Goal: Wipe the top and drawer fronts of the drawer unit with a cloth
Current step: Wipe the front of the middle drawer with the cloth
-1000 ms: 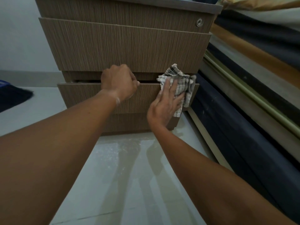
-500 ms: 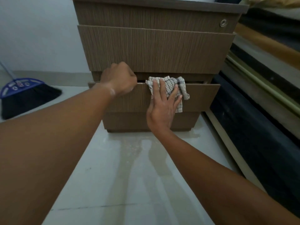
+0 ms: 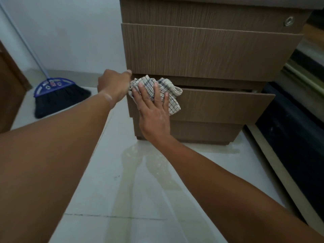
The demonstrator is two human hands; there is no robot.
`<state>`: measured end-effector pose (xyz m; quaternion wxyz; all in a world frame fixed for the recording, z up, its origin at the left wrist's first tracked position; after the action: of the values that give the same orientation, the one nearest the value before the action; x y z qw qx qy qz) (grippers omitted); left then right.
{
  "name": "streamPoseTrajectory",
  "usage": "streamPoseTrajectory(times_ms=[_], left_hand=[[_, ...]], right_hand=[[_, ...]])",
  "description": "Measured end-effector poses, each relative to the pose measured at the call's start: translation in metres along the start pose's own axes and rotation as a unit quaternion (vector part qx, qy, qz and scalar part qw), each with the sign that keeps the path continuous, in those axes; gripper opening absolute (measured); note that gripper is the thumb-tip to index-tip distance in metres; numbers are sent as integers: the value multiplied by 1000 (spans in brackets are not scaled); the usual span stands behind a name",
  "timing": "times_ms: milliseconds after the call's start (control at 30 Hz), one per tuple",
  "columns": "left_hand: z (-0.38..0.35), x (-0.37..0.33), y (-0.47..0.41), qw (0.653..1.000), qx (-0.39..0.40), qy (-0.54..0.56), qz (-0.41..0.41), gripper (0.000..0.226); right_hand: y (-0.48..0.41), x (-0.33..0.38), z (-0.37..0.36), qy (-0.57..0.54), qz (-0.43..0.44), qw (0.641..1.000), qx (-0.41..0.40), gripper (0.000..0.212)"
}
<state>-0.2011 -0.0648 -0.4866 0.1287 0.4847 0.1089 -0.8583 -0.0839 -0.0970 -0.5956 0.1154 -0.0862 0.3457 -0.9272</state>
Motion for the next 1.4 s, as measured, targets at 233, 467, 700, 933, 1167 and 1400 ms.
streamPoseTrajectory(times_ms=[233, 467, 700, 933, 1167, 1400], left_hand=[[-6, 41, -54, 985, 91, 141, 24, 56], [4, 12, -4, 994, 74, 34, -74, 33], [-9, -9, 20, 919, -10, -264, -293, 34], [-54, -41, 47, 863, 57, -311, -394, 27], [-86, -59, 72, 827, 49, -341, -445, 33], [-98, -54, 81, 785, 47, -408, -463, 42]], right_hand=[[1, -2, -19, 71, 102, 992, 15, 71], [42, -62, -33, 171, 235, 947, 136, 69], [63, -133, 9, 187, 190, 957, 111, 78], [56, -157, 58, 62, -167, 983, -38, 56], [34, -174, 85, -187, -460, 841, -214, 49], [35, -202, 91, -231, -496, 805, -230, 50]])
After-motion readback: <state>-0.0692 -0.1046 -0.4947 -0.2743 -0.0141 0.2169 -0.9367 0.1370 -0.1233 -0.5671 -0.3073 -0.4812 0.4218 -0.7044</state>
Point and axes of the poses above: each hand's wrist, its own y-axis away from the middle knuckle, its own z-axis out of the back of the hand, x = y × z, the point moved 2 cm from there along -y, towards the middle knuckle, and after that the axes turned 1 degree about y, right-handed, at the moved point
